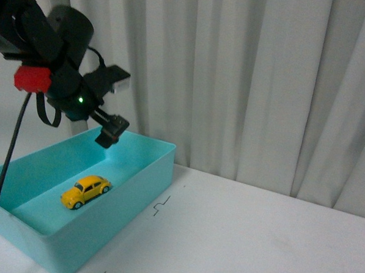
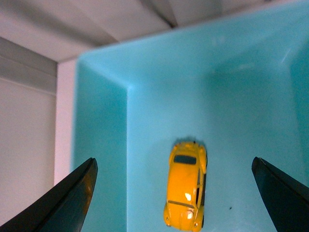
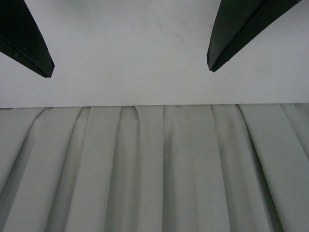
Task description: Wind up and store yellow beetle toy
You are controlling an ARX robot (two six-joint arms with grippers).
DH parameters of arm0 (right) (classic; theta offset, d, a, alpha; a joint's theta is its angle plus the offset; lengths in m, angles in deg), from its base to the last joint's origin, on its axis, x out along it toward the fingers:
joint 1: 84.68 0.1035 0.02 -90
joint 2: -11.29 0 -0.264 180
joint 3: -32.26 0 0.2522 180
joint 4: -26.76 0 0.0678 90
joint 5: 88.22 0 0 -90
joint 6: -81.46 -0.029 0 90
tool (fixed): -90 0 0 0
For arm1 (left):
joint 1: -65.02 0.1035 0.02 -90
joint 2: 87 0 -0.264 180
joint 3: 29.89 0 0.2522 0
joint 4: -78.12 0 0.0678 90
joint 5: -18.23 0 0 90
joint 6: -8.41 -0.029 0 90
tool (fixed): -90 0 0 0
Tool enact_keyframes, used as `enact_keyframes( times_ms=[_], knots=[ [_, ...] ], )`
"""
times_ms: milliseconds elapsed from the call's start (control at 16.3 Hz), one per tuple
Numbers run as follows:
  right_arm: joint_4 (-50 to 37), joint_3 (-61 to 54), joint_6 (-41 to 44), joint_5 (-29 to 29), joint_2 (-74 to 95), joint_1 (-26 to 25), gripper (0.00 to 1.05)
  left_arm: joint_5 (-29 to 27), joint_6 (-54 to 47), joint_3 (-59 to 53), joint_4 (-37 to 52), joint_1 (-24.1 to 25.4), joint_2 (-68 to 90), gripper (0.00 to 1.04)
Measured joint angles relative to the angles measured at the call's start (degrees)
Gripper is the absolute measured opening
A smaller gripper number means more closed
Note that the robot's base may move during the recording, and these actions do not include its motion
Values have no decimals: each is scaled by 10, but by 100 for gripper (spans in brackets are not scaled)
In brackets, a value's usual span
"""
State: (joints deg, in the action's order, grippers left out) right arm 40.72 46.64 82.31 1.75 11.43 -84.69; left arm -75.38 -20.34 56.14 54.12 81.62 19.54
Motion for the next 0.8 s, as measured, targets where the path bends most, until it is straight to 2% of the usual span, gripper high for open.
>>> enact_keyframes(
  times_ms=[185, 308, 369, 431, 554, 615, 738, 800],
  knots=[
    [0, 0, 0, 0, 0, 0, 98, 12, 30, -53, 17, -17, -122, 98],
    [0, 0, 0, 0, 0, 0, 98, 28, 59, -89, 17, -56, -222, 98],
    [0, 0, 0, 0, 0, 0, 98, 64, 94, -139, 128, -69, -272, 93],
    [0, 0, 0, -1, 0, 0, 98, 95, 143, -193, 222, -87, -322, 84],
    [0, 0, 0, 0, 0, 0, 98, 87, 235, -326, 349, -125, -438, 62],
    [0, 0, 0, 0, 0, 0, 98, 87, 247, -358, 373, -128, -461, 55],
    [0, 0, 0, 0, 0, 0, 98, 69, 274, -460, 405, -130, -496, 28],
    [0, 0, 0, 0, 0, 0, 98, 40, 280, -504, 416, -160, -515, 14]
  ],
)
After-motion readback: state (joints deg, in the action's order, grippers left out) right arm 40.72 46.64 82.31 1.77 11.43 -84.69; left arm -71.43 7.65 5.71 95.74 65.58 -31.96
